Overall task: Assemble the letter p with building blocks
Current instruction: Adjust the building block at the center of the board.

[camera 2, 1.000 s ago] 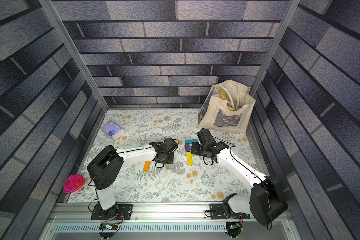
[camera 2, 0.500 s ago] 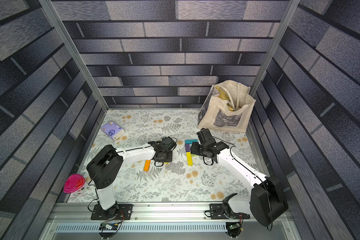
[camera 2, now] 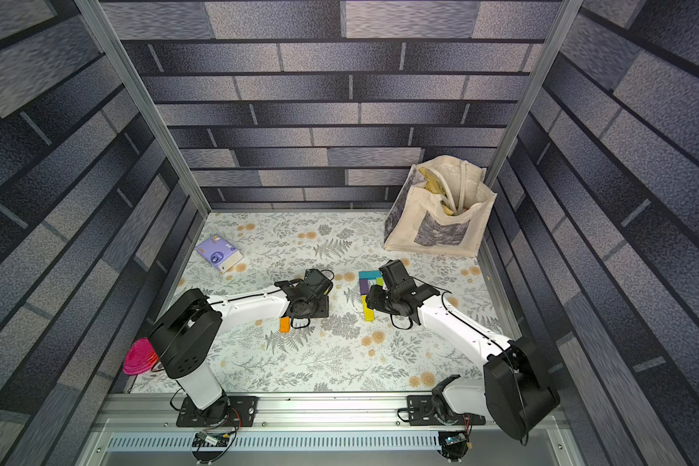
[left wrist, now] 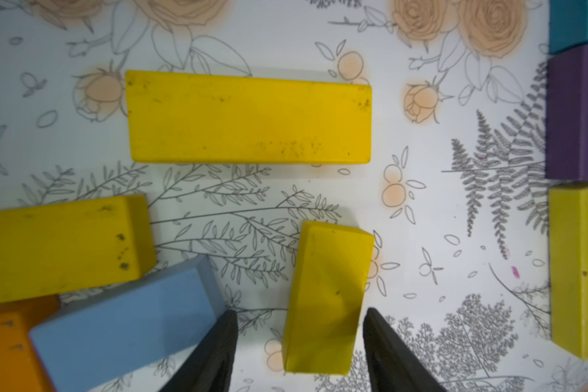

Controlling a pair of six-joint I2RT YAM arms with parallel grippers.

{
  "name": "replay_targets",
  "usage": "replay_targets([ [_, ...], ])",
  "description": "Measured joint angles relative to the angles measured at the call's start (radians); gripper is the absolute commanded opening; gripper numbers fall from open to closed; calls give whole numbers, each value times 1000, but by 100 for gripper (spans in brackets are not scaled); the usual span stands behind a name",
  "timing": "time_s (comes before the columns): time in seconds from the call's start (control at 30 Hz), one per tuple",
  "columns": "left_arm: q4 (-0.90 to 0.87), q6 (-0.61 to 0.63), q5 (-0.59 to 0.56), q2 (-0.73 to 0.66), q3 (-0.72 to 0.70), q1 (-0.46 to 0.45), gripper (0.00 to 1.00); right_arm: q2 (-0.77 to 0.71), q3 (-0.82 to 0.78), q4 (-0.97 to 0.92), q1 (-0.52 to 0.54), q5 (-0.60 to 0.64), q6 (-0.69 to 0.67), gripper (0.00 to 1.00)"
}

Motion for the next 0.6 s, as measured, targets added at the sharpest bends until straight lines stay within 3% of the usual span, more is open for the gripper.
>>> replay_targets([
  [0.13,120,-18,51,-68,-106,58,49,79,2,85,79,-18,48,31],
  [0.33,238,-19,105,-93,-177,103,46,234,20,175,142,-34,110,20],
  [0.6,280,-20,140,-106,-195,113,17,326,50,259,158,-38,165,0],
])
